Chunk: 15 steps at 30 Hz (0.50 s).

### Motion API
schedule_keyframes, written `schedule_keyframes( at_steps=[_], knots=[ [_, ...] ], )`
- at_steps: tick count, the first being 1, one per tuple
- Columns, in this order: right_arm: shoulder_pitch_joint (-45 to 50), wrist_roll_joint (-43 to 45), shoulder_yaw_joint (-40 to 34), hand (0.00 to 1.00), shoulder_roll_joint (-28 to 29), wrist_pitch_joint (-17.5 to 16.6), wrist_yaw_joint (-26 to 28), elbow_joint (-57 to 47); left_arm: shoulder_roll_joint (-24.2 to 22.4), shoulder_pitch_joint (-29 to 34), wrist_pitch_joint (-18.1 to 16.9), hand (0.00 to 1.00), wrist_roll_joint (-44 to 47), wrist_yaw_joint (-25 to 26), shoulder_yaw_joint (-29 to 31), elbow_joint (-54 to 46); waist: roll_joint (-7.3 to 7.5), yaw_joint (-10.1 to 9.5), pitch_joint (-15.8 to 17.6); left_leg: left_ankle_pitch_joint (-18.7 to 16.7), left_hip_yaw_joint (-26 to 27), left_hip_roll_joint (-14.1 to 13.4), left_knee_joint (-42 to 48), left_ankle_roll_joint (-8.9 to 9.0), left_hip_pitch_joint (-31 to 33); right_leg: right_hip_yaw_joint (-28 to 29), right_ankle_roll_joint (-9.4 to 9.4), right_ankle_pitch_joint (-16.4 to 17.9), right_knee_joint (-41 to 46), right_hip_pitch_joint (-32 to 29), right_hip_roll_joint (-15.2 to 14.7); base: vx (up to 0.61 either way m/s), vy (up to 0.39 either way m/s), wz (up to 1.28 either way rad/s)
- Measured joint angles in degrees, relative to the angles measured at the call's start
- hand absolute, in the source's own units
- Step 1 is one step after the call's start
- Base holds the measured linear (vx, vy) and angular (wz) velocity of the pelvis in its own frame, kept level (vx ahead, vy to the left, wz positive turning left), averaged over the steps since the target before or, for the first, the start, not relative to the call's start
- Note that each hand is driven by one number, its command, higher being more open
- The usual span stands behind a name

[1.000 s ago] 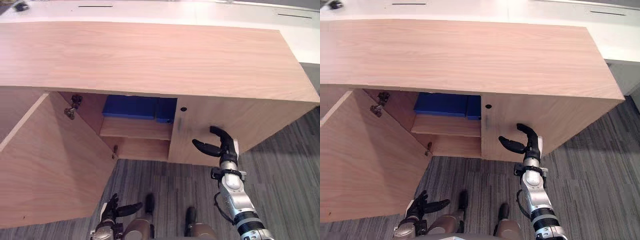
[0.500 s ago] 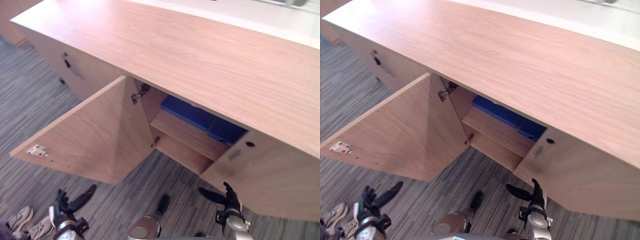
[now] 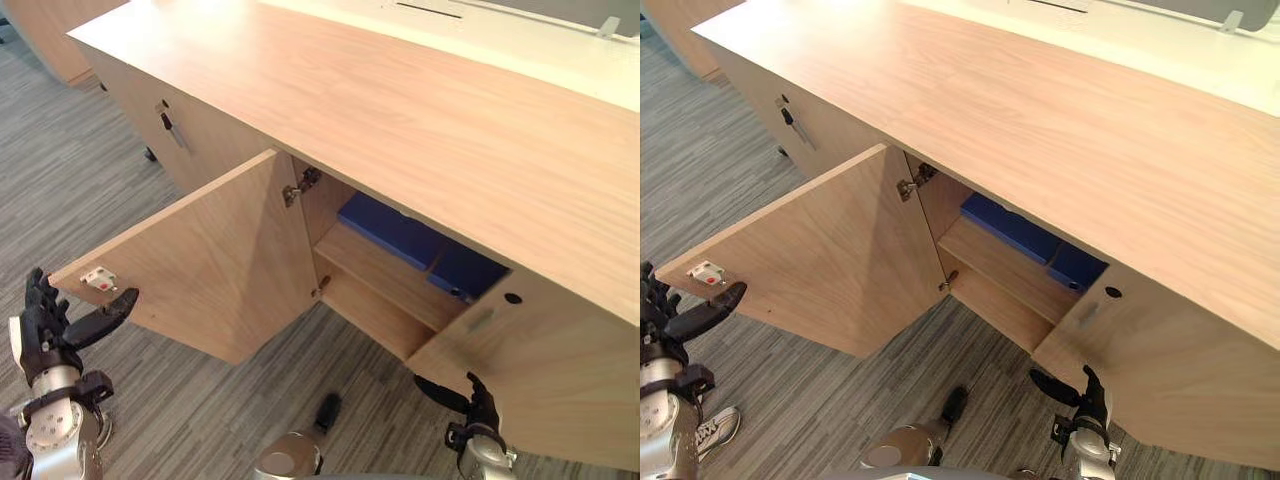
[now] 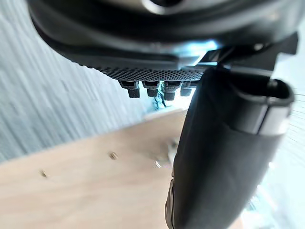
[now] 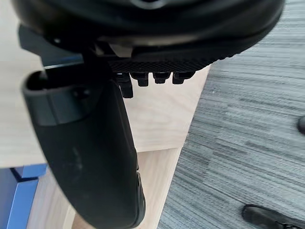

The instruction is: Walk over to the cabinet, pick up the folder, carry it to the office cabinet, place the folder inside the office cabinet, then close the office cabinet door

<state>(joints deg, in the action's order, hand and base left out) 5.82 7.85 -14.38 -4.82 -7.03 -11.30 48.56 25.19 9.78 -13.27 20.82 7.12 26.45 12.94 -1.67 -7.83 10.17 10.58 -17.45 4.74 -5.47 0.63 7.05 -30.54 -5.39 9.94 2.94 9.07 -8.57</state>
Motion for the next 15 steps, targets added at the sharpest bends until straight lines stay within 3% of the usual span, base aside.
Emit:
schedule_keyframes(
  at_steps=[3,8,12,15],
  knots=[
    [2.25,0.03,-0.27,1.0,0.34,0.03,0.21,0.11,-0.32,0.71,-0.37,1.0,-0.06,1.56,0.7,-0.51,1.17,0.02,0.04,-0.18,1.31,-0.78,0.01,0.27,0.08,1.73,0.18,-0.07,0.02,-0.75,0.42,-0.04,-0.036,-0.23],
    [3.91,0.03,-1.5,1.0,0.71,0.03,0.35,0.36,-8.05,5.4,-1.01,1.0,0.01,4.31,2.16,-6.73,1.96,-0.33,-0.09,0.13,3.84,-1.41,0.03,0.51,0.25,4.22,-0.22,-0.99,0.22,-1.89,0.42,0.02,-0.012,-0.24],
    [3.85,0.02,-1.5,1.0,1.88,0.02,0.99,0.55,-15.2,13.46,-3.07,1.0,0.03,4.31,-1.5,-14.52,2.02,-0.63,-0.1,0.2,4.19,-1.61,0.05,0.5,-0.17,5.06,-0.17,-1.09,0.75,-1.97,0.41,-0.02,0.001,-0.05],
    [3.74,0.02,-1.44,1.0,2.74,-0.04,1.27,1.16,-18.04,18.45,-5.03,1.0,0.04,4.3,-5.86,-17.99,2.02,-0.81,-0.1,0.42,4.2,-1.93,0.03,0.71,-0.37,5.21,-0.1,-1.04,1.26,-2.13,0.54,-0.09,-0.001,-0.01]
  ],
)
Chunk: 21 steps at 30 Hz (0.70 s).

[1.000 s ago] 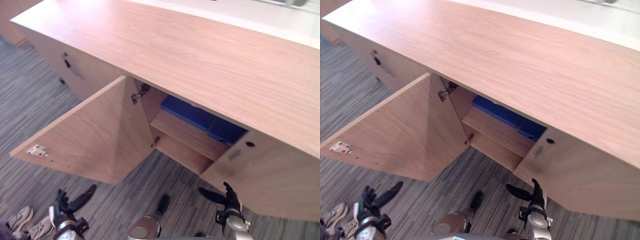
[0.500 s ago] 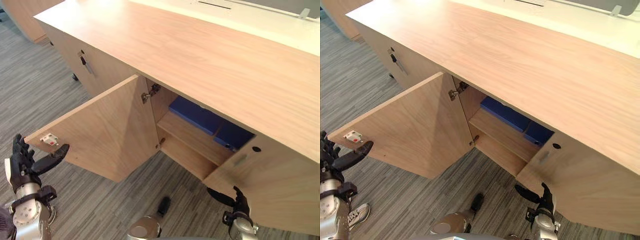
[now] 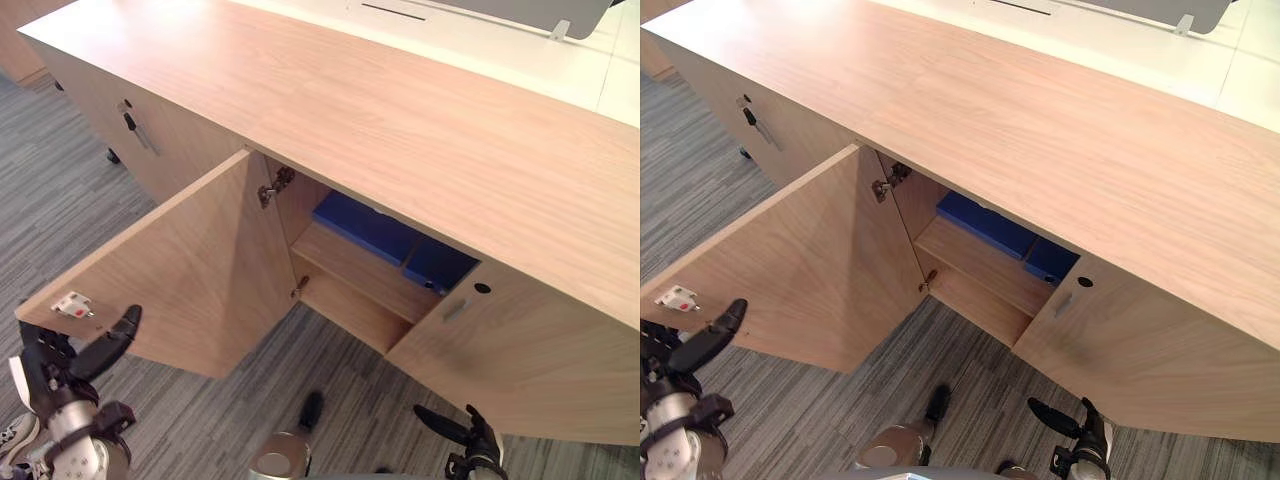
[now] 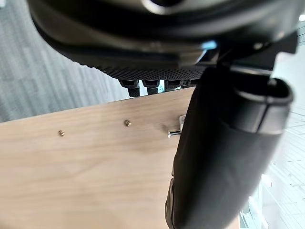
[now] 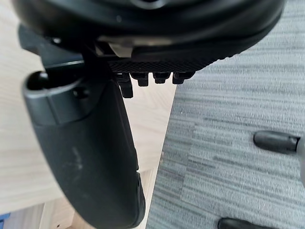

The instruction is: Walk over to the cabinet, pick up the folder, carry it to the office cabinet, place the folder inside the office cabinet, then close the office cabinet door

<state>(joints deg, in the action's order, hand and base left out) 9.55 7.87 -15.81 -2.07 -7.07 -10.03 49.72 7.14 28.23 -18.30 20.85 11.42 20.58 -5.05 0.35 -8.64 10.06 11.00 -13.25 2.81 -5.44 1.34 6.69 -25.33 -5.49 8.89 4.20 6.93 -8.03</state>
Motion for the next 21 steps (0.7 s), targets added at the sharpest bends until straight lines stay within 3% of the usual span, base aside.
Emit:
schedule_keyframes(
  at_steps=[3,6,8,9,10,12,13,14,15,16,17,18,20,21],
  knots=[
    [0.08,-0.01,0.45,1.0,0.4,0.0,0.03,1.1,-1.63,4.34,-2.08,1.0,-1.09,0.0,-4.86,-2.6,-0.03,-0.1,0.01,-0.08,0.49,-0.52,0.0,0.1,0.34,0.22,0.78,0.58,1.04,-0.87,0.19,-0.13,0.006,0.0],
    [-0.2,-0.03,0.67,1.0,0.52,0.0,-0.21,1.15,-1.68,7.28,-3.19,1.0,-1.8,0.01,-9.84,-3.89,-0.38,-0.13,0.08,0.02,3.95,-1.82,0.01,0.28,2.5,1.25,0.16,1.04,3.09,-4.04,0.31,-0.15,0.026,-0.01],
    [-0.8,-0.05,1.46,1.0,0.21,-0.01,-0.58,1.16,-1.68,7.42,-2.91,1.0,-1.8,0.0,-13.31,-1.46,-0.28,0.05,0.25,-0.49,5.8,-2.03,0.44,1.06,4.52,3.26,0.18,1.07,3.84,-6.91,0.07,-0.13,0.062,-0.09],
    [-1.33,-0.06,1.89,1.0,0.21,-0.04,-0.69,1.23,-1.91,7.28,-2.85,1.0,-1.79,0.0,-15.6,1.17,0.03,0.26,0.43,-0.01,7.53,-1.54,2.12,0.29,5.72,4.21,0.15,1.04,4.02,-8.49,-0.82,0.03,0.113,-0.26],
    [-1.96,-0.1,2.69,1.0,-0.18,-0.02,-1.14,1.77,-1.95,7.21,-2.03,1.0,-1.79,-0.01,-17.74,4.08,0.02,0.77,0.45,-2.44,8.63,-0.94,5.75,-0.49,5.81,5.69,-0.16,0.83,4.08,-9.62,-1.72,0.05,0.127,-0.29],
    [-2.72,-0.17,2.99,1.0,-0.3,-0.01,-1.24,1.55,-2.03,7.07,-0.22,1.0,-1.72,-0.11,-20.18,7.22,-0.91,2.29,0.38,-2.86,10.81,-0.52,0.62,0.52,4.2,9.48,-0.05,0.61,4.26,-11.38,-1.76,0.02,0.106,-0.14],
    [-2.81,-0.22,3.62,1.0,0.17,-0.02,-1.21,0.94,-1.25,6.28,0.97,1.0,-1.61,-0.37,-22.27,8.66,-0.04,4.04,0.87,-4.01,12.03,0.55,0.7,2.12,4.85,11.61,0.94,0.39,4.22,-12.6,-2.73,-0.05,0.123,0.12],
    [-3.01,-0.24,3.96,1.0,0.78,-0.04,-1.2,0.79,-1.07,5.89,1.22,1.0,-1.59,-0.61,-23.07,9.34,0.97,4.87,1.23,-4.91,12.61,1.55,3.36,1.93,6.4,11.8,1.1,0.13,4.84,-13.28,-4.16,-0.01,0.137,-0.12],
    [-3.84,-0.3,4.48,1.0,0.46,0.03,-1.19,1.05,-0.97,5.57,2.73,1.0,-1.71,-1.73,-24.91,10.06,0.78,5.0,1.3,-7.17,12.07,1.51,11.6,-4.58,7.37,13.41,0.46,-0.12,5.88,-14.22,-4.61,0.07,0.132,-0.8],
    [-4.8,-0.33,5.88,1.0,0.76,0.1,-1.16,1.05,-1.04,4.59,4.59,1.0,-1.86,-2.0,-25.9,11.37,0.58,5.82,1.48,-8.73,15.08,1.24,8.41,-2.78,4.68,16.88,0.87,-0.64,5.06,-14.13,-4.39,0.09,0.126,-0.9],
    [-4.79,-0.33,5.99,1.0,0.78,0.09,-1.16,1.0,-0.99,4.49,4.63,1.0,-1.9,-2.01,-25.97,11.42,0.6,5.9,1.47,-8.72,15.29,1.23,8.28,-2.76,4.55,17.0,0.93,-0.65,5.01,-14.15,-4.39,0.07,0.107,-0.97],
    [-4.64,-0.54,7.68,1.0,0.92,-0.04,-1.01,-0.16,0.11,2.92,5.26,1.0,-4.15,-3.03,-28.82,12.91,0.88,7.15,1.53,-8.31,18.51,1.38,4.42,-2.22,2.39,19.22,2.63,-1.45,3.99,-14.61,-4.52,0.03,0.146,-0.66],
    [-4.32,-0.81,7.68,1.0,1.33,0.13,-1.13,-0.56,1.09,1.61,6.12,1.0,-8.53,-3.54,-35.4,13.03,1.05,8.27,1.39,-7.83,20.55,2.06,0.88,-1.22,0.33,20.57,3.12,-4.98,4.56,-15.76,-3.46,0.0,0.127,-0.56],
    [-4.21,-0.84,7.83,1.0,2.18,0.09,-1.17,-0.68,1.06,-1.15,7.36,1.0,-10.19,-2.69,-37.7,14.25,2.68,9.59,1.55,-8.67,20.79,3.25,1.56,-0.47,0.11,21.71,5.16,-4.58,5.11,-16.76,-5.08,-0.01,0.089,-0.28]
  ],
)
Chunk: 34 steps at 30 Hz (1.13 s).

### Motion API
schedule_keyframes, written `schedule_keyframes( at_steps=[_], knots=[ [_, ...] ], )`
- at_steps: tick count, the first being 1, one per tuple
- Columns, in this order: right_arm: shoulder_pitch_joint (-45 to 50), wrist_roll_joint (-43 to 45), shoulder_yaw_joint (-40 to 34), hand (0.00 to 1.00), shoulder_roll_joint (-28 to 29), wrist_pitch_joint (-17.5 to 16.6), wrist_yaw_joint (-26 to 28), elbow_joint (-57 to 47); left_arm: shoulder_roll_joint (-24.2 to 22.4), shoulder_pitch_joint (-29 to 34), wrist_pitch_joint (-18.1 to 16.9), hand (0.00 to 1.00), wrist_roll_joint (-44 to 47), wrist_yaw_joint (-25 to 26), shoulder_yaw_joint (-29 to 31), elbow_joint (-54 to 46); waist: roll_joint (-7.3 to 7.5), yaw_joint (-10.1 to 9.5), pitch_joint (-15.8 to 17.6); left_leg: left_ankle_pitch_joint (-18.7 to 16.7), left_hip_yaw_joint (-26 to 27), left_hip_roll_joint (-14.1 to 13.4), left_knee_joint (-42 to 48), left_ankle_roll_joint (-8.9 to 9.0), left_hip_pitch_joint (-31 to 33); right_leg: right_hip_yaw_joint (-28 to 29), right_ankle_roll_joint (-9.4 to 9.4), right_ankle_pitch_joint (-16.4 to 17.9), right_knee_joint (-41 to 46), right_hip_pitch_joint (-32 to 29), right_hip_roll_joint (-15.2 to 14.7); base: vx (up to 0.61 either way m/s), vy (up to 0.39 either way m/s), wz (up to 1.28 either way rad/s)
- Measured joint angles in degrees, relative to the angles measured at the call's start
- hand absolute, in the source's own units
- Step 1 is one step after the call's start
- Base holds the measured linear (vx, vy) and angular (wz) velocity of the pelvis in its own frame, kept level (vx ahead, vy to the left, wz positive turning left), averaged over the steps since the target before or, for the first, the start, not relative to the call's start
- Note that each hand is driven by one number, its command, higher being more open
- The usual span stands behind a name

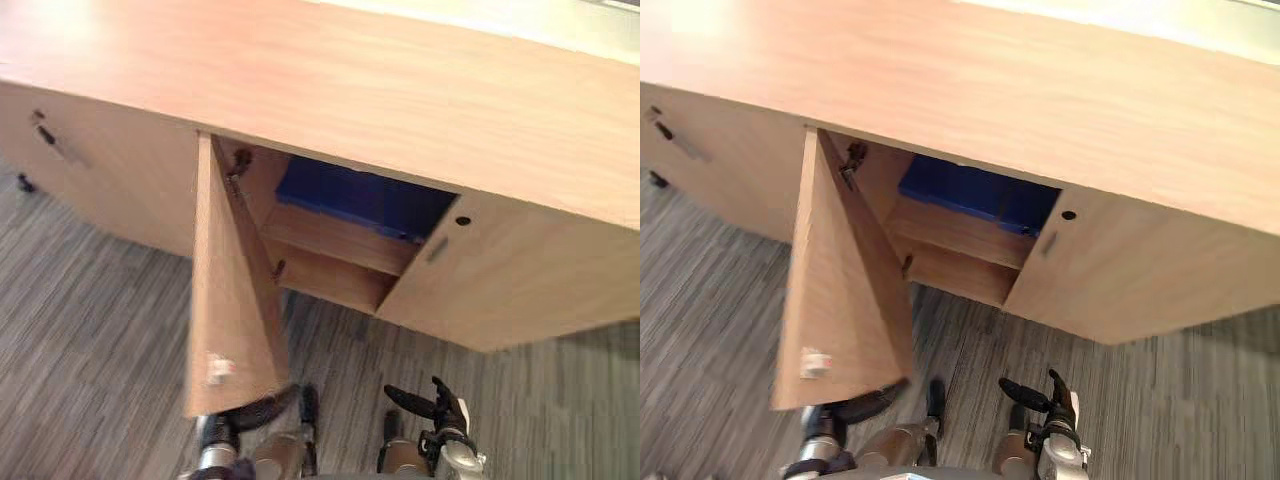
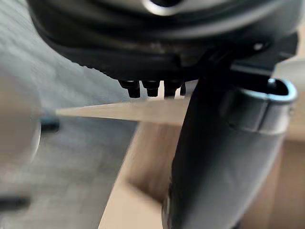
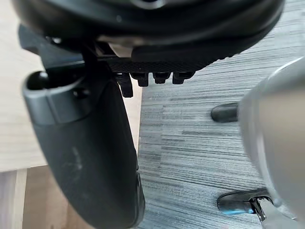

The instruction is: Walk over to the cabinet, pick up the folder, carry it to the office cabinet, place the folder inside the office cabinet, then close the office cabinet door

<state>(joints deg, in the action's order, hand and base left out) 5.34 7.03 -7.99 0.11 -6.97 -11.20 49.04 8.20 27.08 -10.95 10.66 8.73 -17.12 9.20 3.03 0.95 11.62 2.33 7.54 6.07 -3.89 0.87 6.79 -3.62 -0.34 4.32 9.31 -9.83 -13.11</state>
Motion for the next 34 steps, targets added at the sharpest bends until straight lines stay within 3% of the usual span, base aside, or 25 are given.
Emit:
schedule_keyframes(
  at_steps=[1,2,7,9,10,12,15,19,23,28,34],
  knots=[
    [-0.1,-0.07,0.02,1.0,0.17,-0.21,-0.02,-0.23,-0.05,-1.2,0.41,1.0,-0.63,0.07,-0.35,0.13,0.72,0.39,0.1,-1.0,0.18,0.66,4.14,-1.05,1.0,0.78,-1.63,0.36,0.46,-0.5,-0.71,0.05,0.078,-0.74],
    [-0.28,-0.42,1.09,1.0,-0.2,-0.16,0.03,-0.08,-0.67,-4.43,1.02,1.0,-1.1,0.07,-0.76,1.84,-0.26,0.64,-0.23,-3.03,0.84,-0.41,6.5,-3.78,0.26,2.64,-2.75,0.49,1.28,-1.04,0.82,0.09,0.107,-0.99],
    [1.45,-0.48,2.14,1.0,-0.59,0.1,0.04,-0.63,0.59,-21.15,2.07,1.0,-1.76,3.26,0.07,7.77,0.38,4.67,-1.59,-3.04,5.64,-2.09,3.77,-3.13,-0.86,4.19,-0.59,-2.85,-5.44,-0.14,2.54,0.04,0.05,-0.67],
    [2.12,-0.03,1.61,1.0,-0.82,0.27,0.08,-0.72,0.97,-24.59,2.15,1.0,-2.12,4.64,1.3,8.65,0.3,4.93,-1.77,-2.87,7.34,-2.3,3.51,-2.89,-1.6,5.22,-0.82,-6.39,-6.61,0.05,2.76,0.13,-0.018,-0.47],
    [2.04,-0.29,1.57,1.0,-1.31,0.38,0.16,-0.34,1.79,-26.5,2.47,1.0,-3.04,5.37,2.53,10.09,0.0,5.43,-1.94,-2.91,8.08,-2.76,3.65,-2.92,-1.84,5.58,-2.57,-7.78,-7.33,0.2,3.23,0.17,-0.058,-0.47],
    [2.07,-0.44,1.6,1.0,-1.43,0.42,0.43,-0.3,3.42,-28.87,2.59,1.0,-3.93,6.41,3.77,12.13,-0.17,5.57,-2.04,-2.78,8.94,-3.78,4.11,-3.15,-2.2,5.5,-3.64,-8.64,-8.54,0.75,4.21,0.16,-0.105,-0.36],
    [2.22,-0.44,1.48,1.0,-1.92,0.42,1.02,-0.05,6.02,-31.4,2.98,1.0,-3.96,7.87,5.71,15.35,-0.66,5.52,-2.26,-2.8,8.45,-5.39,4.05,-3.11,-3.33,4.84,-3.77,-8.87,-9.53,2.1,5.99,0.13,-0.13,-0.13],
    [2.44,-0.43,0.94,1.0,-4.53,0.37,1.53,0.06,8.51,-33.27,3.49,1.0,-4.38,7.16,7.03,20.04,-2.95,5.56,-3.34,-2.89,7.51,-6.51,3.74,-2.39,-4.41,3.53,-3.74,-8.89,-9.87,3.56,6.67,0.04,-0.086,0.06],
    [2.63,-0.39,-0.4,1.0,-4.74,0.42,2.09,0.63,8.37,-32.51,3.4,1.0,-5.23,4.35,6.75,19.3,-3.02,5.69,-3.38,-2.48,7.54,-6.31,3.22,-1.98,-5.23,3.5,-3.8,-8.99,-10.35,4.28,6.27,-0.07,-0.025,-0.02],
    [3.29,-0.39,-0.65,1.0,-4.66,0.77,2.31,1.14,6.14,-22.52,1.48,1.0,-5.15,0.12,7.36,11.05,-3.09,5.87,-3.46,-1.78,8.46,-5.63,1.13,-1.64,-6.35,4.19,-4.14,-9.37,-11.05,4.37,6.16,-0.09,-0.002,-0.09],
    [4.13,-0.33,-3.11,1.0,-4.82,1.34,2.39,1.06,2.52,-10.56,1.74,1.0,-4.43,-5.69,11.54,12.89,-3.65,4.16,-4.49,-1.76,9.32,-5.66,0.4,-1.58,-7.05,4.97,-4.32,-9.62,-12.32,4.87,6.42,-0.02,-0.01,-0.07]
  ],
)
